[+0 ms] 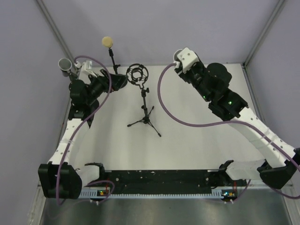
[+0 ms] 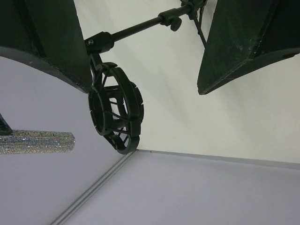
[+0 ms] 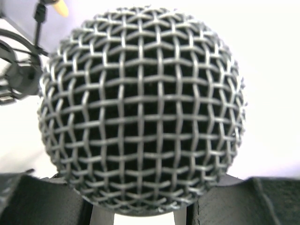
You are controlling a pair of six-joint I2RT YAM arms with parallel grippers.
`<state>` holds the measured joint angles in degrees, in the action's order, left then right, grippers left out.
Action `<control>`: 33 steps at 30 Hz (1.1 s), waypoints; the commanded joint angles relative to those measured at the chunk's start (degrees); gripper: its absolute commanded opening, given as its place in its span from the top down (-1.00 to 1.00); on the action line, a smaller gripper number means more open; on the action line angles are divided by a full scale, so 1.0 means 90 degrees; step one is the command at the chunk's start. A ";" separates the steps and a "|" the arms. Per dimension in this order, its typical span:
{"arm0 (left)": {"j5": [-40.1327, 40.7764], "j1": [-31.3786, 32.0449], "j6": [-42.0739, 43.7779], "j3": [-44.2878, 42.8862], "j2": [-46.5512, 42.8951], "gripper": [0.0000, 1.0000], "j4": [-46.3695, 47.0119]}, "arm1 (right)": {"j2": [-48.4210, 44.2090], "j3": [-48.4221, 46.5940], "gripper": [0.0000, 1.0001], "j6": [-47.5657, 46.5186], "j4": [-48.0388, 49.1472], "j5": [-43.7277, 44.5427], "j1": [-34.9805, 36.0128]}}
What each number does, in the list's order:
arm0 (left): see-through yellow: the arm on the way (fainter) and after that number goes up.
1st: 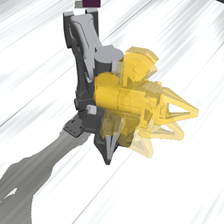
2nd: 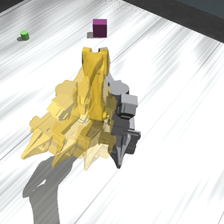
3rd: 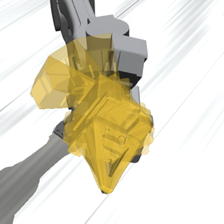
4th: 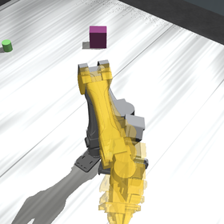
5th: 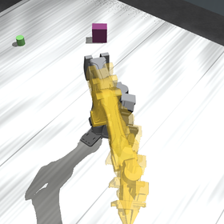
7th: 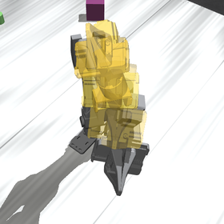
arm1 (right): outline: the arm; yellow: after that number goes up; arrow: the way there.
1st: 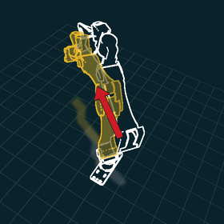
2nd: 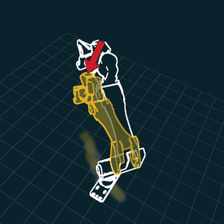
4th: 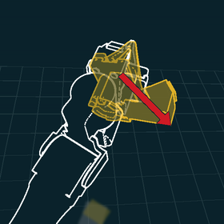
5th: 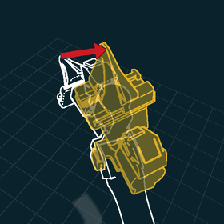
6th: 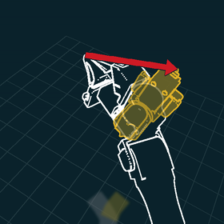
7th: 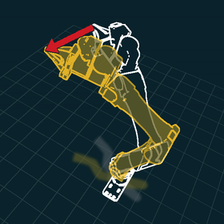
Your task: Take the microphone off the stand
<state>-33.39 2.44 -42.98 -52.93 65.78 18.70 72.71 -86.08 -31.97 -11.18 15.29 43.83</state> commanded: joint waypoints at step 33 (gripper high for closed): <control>0.1130 -0.0486 0.5253 -0.1277 -0.2493 -0.98 -0.4908 | 0.0514 0.2553 0.51 -0.0334 -0.2156 -0.0801 -0.3874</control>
<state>-28.91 -1.74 -2.11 -63.37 46.33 -18.90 73.25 -62.98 -33.28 -30.81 6.52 10.79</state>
